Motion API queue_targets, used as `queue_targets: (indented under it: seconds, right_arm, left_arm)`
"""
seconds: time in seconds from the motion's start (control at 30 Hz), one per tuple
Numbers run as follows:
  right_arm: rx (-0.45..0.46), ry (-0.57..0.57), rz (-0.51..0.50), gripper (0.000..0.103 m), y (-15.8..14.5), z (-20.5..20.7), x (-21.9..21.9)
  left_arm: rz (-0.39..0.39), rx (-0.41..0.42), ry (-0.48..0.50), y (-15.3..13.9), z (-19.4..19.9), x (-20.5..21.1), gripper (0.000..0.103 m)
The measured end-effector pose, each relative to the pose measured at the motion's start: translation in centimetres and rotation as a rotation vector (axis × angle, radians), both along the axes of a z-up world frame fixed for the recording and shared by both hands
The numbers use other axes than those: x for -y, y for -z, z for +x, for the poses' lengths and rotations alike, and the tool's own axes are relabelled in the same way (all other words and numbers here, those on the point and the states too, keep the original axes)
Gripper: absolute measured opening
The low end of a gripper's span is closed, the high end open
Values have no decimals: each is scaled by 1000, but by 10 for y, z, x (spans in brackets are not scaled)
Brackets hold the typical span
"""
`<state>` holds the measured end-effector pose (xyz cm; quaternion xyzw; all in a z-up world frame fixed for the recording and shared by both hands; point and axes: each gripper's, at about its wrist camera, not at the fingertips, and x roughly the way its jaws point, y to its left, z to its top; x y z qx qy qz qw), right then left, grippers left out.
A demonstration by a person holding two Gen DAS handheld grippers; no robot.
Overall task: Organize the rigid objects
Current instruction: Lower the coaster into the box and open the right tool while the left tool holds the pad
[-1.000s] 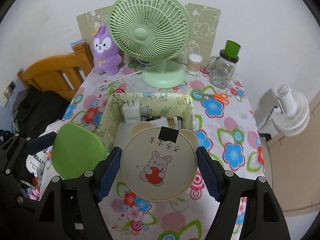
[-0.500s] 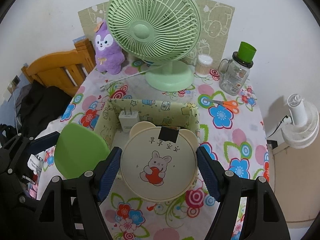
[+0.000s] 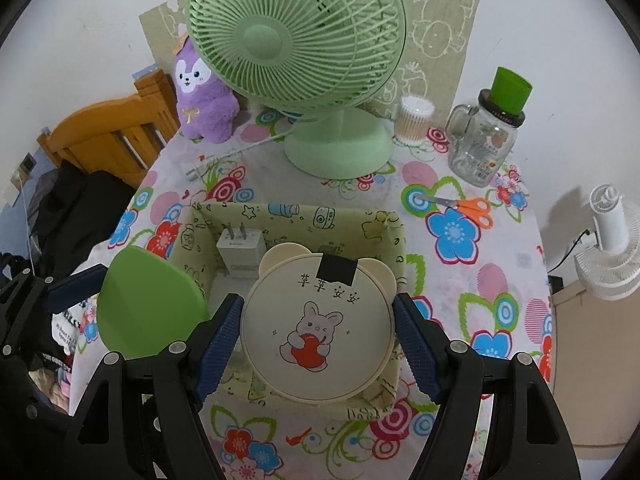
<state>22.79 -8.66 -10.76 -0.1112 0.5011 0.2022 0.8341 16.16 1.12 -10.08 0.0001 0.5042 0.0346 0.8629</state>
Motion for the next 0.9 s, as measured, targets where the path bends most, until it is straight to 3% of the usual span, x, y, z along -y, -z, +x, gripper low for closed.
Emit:
queue_targets:
  seconds: [0.63, 0.9]
  right_arm:
    - [-129, -9, 3, 77, 46, 37, -17]
    - [-132, -17, 14, 80, 54, 45, -20]
  left_arm:
    - [-3, -66, -37, 23, 21, -12, 95]
    - [-2, -79, -44, 28, 25, -14, 95]
